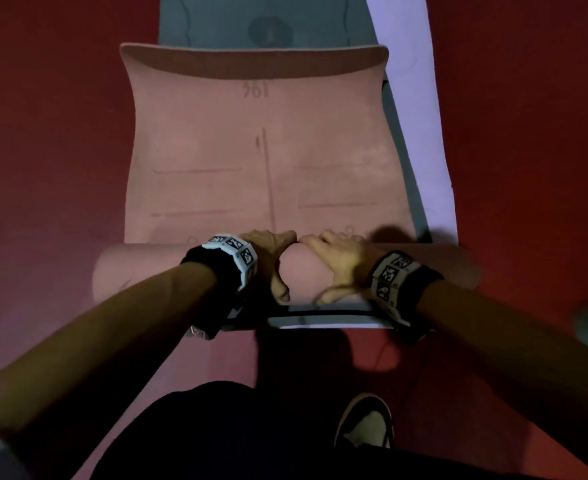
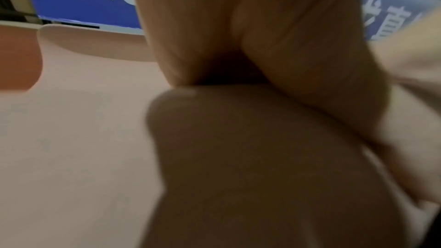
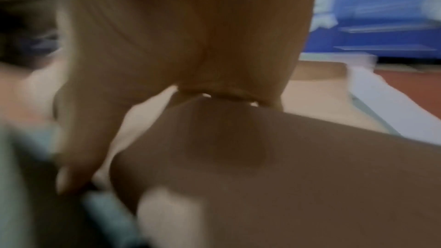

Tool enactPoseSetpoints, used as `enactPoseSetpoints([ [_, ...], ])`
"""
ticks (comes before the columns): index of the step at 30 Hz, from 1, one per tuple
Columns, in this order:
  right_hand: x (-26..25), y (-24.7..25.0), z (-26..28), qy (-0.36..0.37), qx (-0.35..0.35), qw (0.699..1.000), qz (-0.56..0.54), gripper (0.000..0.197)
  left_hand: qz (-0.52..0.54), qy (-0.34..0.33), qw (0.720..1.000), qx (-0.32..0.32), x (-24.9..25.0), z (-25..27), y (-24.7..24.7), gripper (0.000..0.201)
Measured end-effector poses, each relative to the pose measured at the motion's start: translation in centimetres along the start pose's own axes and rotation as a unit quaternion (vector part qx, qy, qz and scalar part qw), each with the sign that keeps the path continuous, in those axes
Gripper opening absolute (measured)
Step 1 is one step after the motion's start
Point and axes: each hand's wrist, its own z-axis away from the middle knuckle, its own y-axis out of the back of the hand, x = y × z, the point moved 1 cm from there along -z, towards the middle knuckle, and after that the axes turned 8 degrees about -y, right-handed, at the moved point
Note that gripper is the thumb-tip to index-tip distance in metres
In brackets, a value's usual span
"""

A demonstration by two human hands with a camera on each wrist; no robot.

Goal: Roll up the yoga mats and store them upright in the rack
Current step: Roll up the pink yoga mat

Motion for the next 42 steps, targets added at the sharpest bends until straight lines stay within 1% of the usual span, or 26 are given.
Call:
enactPoseSetpoints([
  [2, -0.4, -0.6, -0.8, -0.015, 0.005, 0.999, 0.031, 0.130, 0.023, 0.006, 0.999, -0.027, 0.0, -0.2, 1.0, 0.086],
  [4, -0.4, -0.7, -1.3, -0.015, 0.009, 1.000, 0.022, 0.125, 0.024, 0.009, 0.999, -0.042, 0.0, -0.4, 1.3, 0.086],
  [6, 0.1, -0.3, -1.6, -0.007, -0.001, 1.000, 0.019, 0.118, 0.014, 0.009, 0.999, -0.041, 0.3, -0.2, 0.9, 0.091],
  [7, 0.3, -0.1, -1.9, -0.004, -0.010, 1.000, 0.012, 0.117, -0.022, 0.001, 0.999, -0.034, 0.8, -0.1, 0.3, 0.099],
  [9, 0.5, 0.7, -2.0, -0.001, -0.029, 0.999, -0.015, 0.115, -0.160, -0.001, 0.987, 0.006, 1.9, 0.0, -1.7, 0.116],
  [10, 0.4, 1.2, -2.0, -0.003, -0.044, 0.999, -0.028, 0.114, -0.202, 0.009, 0.979, 0.034, 2.4, 0.1, -2.8, 0.120],
  [11, 0.4, 1.4, -2.2, -0.001, -0.064, 0.997, -0.035, 0.113, -0.212, 0.022, 0.975, 0.057, 2.7, 0.1, -3.6, 0.118],
  [13, 0.2, 1.6, -2.2, 0.005, -0.092, 0.995, -0.046, 0.117, -0.199, 0.022, 0.977, 0.069, 2.8, -0.2, -4.2, 0.117],
  [15, 0.3, 1.4, -1.9, 0.007, -0.080, 0.995, -0.053, 0.122, -0.159, 0.007, 0.986, 0.047, 2.2, -0.6, -3.2, 0.119],
  [16, 0.4, 1.2, -1.6, 0.005, -0.059, 0.997, -0.048, 0.123, -0.127, 0.001, 0.991, 0.035, 1.7, -0.8, -2.4, 0.118],
  [18, 0.1, 0.0, -0.8, -0.001, 0.007, 1.000, -0.003, 0.121, -0.067, -0.007, 0.997, 0.021, 0.7, -0.9, -0.7, 0.114],
  [20, -0.4, -1.3, -0.4, -0.005, 0.048, 0.998, 0.033, 0.116, -0.035, -0.004, 0.999, -0.009, 0.1, -0.9, 0.0, 0.108],
  [22, -0.7, -1.4, -0.3, 0.000, 0.046, 0.999, 0.027, 0.112, -0.034, -0.005, 0.999, -0.024, -0.1, -0.6, -0.1, 0.094],
  [23, -0.7, -1.1, -0.2, 0.011, 0.036, 0.999, 0.021, 0.111, -0.031, -0.007, 0.999, -0.025, -0.1, -0.5, -0.3, 0.090],
  [24, -0.6, -0.6, -0.2, 0.019, 0.023, 0.999, 0.019, 0.109, -0.021, -0.011, 0.999, -0.026, -0.1, -0.3, -0.5, 0.090],
  [26, -0.3, 0.2, -0.4, 0.035, 0.025, 0.999, 0.014, 0.104, -0.030, -0.022, 0.999, -0.030, 0.1, -0.1, -0.9, 0.099],
  [28, -0.2, 0.6, -1.2, 0.024, 0.008, 1.000, -0.018, 0.104, -0.116, -0.020, 0.993, -0.004, 0.7, 0.3, -1.9, 0.112],
  [30, -0.1, 1.0, -2.1, 0.008, -0.020, 0.999, -0.038, 0.106, -0.215, 0.002, 0.975, 0.047, 1.5, 0.7, -3.4, 0.115],
  [32, 0.1, 1.2, -2.6, -0.003, -0.042, 0.998, -0.056, 0.108, -0.241, 0.012, 0.967, 0.080, 1.6, 0.6, -4.4, 0.112],
  [34, 0.4, 0.9, -2.4, -0.002, -0.045, 0.996, -0.082, 0.114, -0.227, 0.005, 0.970, 0.082, 1.3, 0.3, -4.3, 0.116],
  [36, 0.6, 0.1, -1.8, 0.004, -0.030, 0.995, -0.091, 0.123, -0.210, 0.003, 0.976, 0.059, 1.2, -0.1, -3.4, 0.122],
  [38, 0.4, -0.7, -1.2, 0.009, 0.027, 0.999, -0.038, 0.133, -0.186, 0.006, 0.982, 0.033, 1.3, -0.4, -2.1, 0.127],
  [40, 0.2, -1.7, -1.2, -0.009, 0.077, 0.997, 0.024, 0.143, -0.152, 0.004, 0.988, 0.016, 0.8, -1.0, -0.9, 0.132],
  [42, -0.3, -2.4, -1.5, -0.032, 0.096, 0.994, 0.049, 0.141, -0.130, 0.002, 0.991, 0.007, 0.4, -1.2, -0.2, 0.131],
])
